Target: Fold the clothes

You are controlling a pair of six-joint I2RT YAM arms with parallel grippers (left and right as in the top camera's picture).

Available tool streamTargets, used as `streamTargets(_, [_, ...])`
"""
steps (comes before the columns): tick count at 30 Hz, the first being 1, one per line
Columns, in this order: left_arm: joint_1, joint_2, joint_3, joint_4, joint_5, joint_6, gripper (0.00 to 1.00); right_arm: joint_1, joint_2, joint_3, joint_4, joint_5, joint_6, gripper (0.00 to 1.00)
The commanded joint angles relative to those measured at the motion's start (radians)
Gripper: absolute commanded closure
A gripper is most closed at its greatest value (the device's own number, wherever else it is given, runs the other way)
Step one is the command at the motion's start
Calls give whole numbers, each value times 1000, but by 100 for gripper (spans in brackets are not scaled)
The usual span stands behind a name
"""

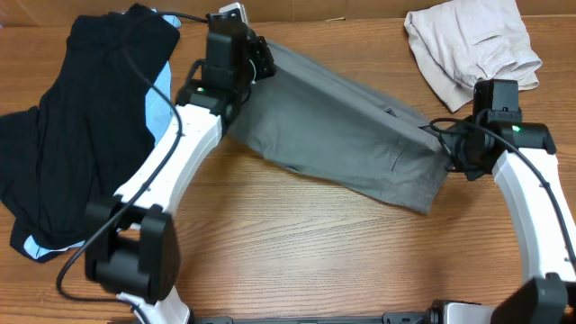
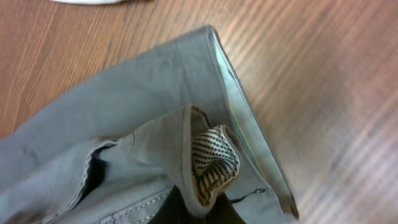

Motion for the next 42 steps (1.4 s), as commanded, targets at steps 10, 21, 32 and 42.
streamTargets(10, [-6, 216, 22, 202, -124, 1, 70, -32, 258, -4, 198, 93, -34, 67])
streamTargets(21, [9, 223, 220, 3, -66, 161, 0, -76, 237, 145, 129, 88, -156, 0])
streamTargets(32, [32, 223, 616, -710, 34, 408, 0, -58, 189, 368, -169, -157, -452, 0])
streamTargets(42, [32, 378, 610, -827, 66, 615, 0, 21, 288, 211, -116, -293, -443, 2])
